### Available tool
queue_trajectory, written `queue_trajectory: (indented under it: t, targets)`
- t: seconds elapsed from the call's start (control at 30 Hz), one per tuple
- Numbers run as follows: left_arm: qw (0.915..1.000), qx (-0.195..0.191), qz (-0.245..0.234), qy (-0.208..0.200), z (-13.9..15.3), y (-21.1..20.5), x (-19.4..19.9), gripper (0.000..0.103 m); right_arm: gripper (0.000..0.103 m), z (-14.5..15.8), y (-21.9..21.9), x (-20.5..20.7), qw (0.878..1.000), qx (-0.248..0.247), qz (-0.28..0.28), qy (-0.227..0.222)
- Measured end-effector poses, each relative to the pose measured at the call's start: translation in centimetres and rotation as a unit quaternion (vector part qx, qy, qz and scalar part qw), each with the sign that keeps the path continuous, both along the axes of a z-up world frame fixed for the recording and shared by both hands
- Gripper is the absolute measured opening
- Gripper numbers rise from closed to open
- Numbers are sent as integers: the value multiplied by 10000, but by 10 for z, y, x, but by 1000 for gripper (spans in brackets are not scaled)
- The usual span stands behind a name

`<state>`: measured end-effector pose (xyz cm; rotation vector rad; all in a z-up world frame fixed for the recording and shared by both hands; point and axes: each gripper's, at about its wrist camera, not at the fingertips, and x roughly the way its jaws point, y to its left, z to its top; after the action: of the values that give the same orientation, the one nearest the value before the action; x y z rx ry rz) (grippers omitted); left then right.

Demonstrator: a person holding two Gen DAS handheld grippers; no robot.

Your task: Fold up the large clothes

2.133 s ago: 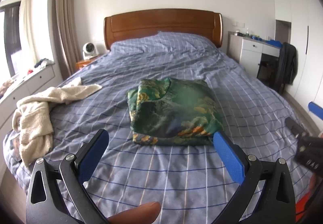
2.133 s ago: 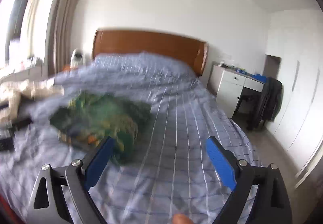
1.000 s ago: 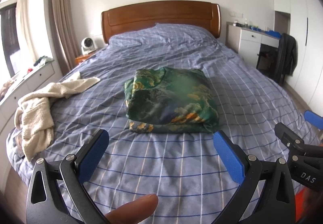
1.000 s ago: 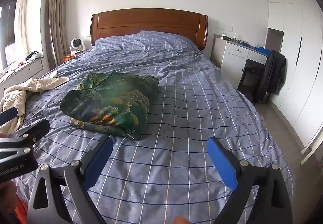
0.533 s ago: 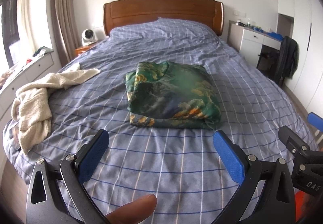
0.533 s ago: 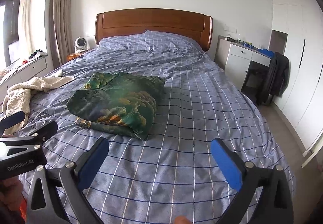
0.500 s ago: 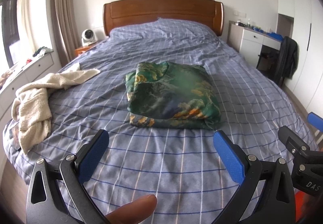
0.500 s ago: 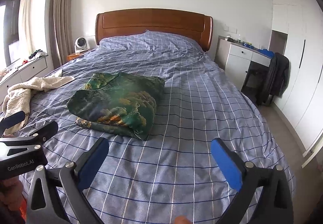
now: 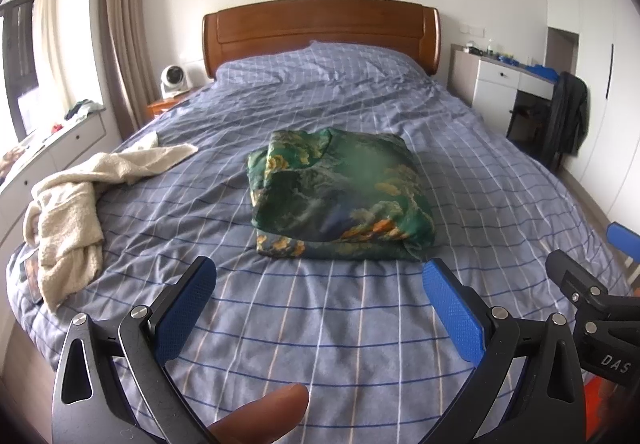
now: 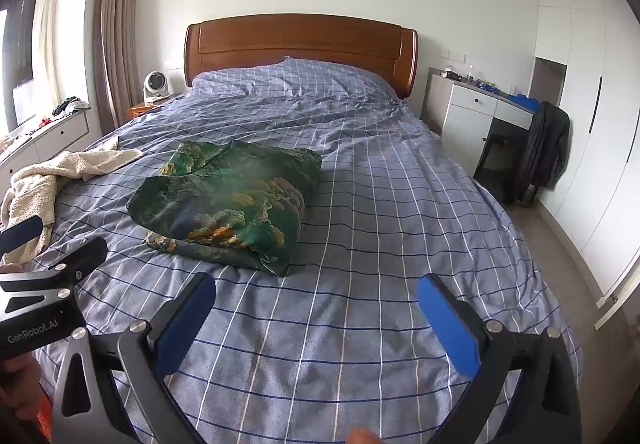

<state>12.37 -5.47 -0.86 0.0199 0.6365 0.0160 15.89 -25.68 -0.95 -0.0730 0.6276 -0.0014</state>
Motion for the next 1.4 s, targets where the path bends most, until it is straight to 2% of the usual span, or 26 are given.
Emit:
queue_trajectory:
  t: [0.43,1.4]
  targets:
    - [9999,-148,12,57,0,2,4,103,103,1,0,0,10000,-46,21,-27]
    - [9998,-42,213,41,0,4,6,103,103,-2,-3,13,9999,-21,145,27]
